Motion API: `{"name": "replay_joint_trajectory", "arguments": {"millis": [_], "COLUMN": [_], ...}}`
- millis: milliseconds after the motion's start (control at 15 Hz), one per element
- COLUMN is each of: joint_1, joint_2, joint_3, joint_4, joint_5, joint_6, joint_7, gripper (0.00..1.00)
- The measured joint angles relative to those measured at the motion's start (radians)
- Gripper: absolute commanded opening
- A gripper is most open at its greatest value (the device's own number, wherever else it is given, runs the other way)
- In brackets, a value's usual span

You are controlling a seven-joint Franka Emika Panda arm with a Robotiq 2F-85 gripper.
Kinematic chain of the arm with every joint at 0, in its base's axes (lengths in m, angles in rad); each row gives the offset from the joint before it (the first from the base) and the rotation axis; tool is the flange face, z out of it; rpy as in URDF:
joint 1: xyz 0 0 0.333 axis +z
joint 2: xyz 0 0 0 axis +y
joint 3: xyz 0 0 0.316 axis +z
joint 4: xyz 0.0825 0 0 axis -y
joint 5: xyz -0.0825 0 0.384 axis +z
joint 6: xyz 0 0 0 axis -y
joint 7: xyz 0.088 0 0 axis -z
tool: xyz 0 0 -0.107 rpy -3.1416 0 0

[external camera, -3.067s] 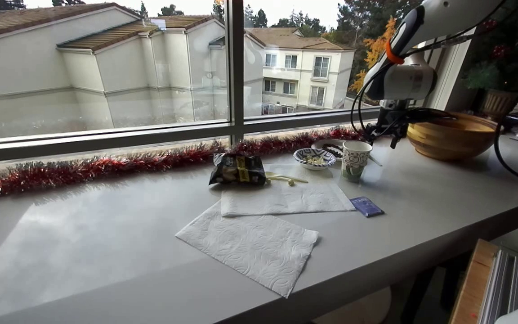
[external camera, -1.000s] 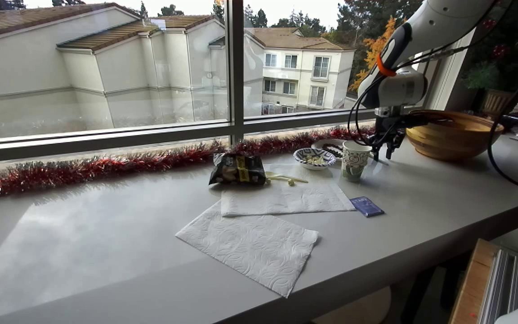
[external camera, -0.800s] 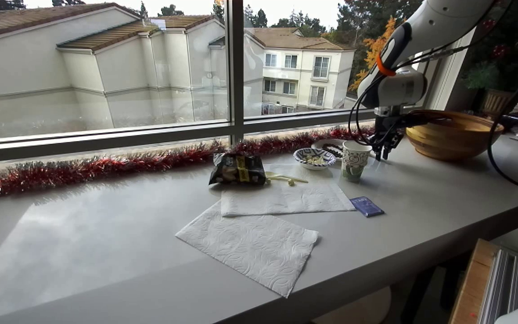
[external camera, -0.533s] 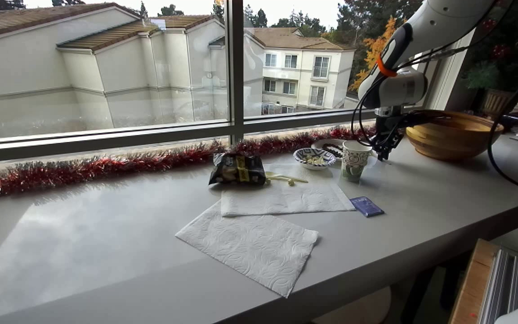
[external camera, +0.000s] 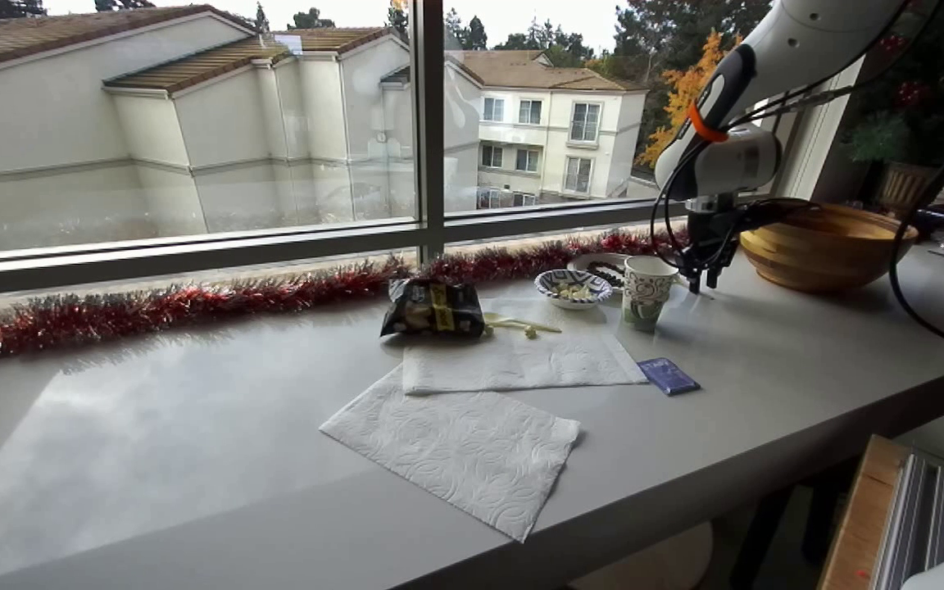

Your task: Use the white fork to pick up the white object from the napkin and put it in the black and white bowl.

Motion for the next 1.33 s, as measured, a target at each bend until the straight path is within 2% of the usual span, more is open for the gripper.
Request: {"name": "replay_joint_trajectory", "arguments": {"millis": [200,333,467,600,667,733,800,867,933,1067,1133,1267,1333], "joint_1": [-0.006,-0.012,-0.021,-0.029,-0.031,-0.032,-0.033,-0.036,-0.04,-0.047,-0.052,-0.063,-0.068], "joint_2": [0.0,0.001,0.002,0.003,0.003,0.003,0.004,0.004,0.006,0.01,0.013,0.02,0.024], "joint_3": [0.005,0.012,0.023,0.036,0.042,0.044,0.046,0.048,0.051,0.055,0.058,0.066,0.071], "joint_4": [0.003,0.006,0.015,0.022,0.023,0.026,0.029,0.031,0.034,0.044,0.05,0.064,0.072], "joint_5": [-0.003,-0.003,-0.003,-0.003,-0.003,-0.004,-0.004,-0.004,-0.004,-0.004,-0.004,-0.003,-0.003], "joint_6": [-0.003,-0.007,-0.019,-0.035,-0.041,-0.046,-0.05,-0.053,-0.055,-0.066,-0.072,-0.085,-0.094], "joint_7": [-0.039,-0.064,-0.086,-0.103,-0.11,-0.116,-0.121,-0.126,-0.13,-0.137,-0.141,-0.149,-0.153], "gripper": [0.39,0.21,0.1,0.03,0.06,0.16,0.19,0.3,0.26,0.35,0.34,0.31,0.22]}}
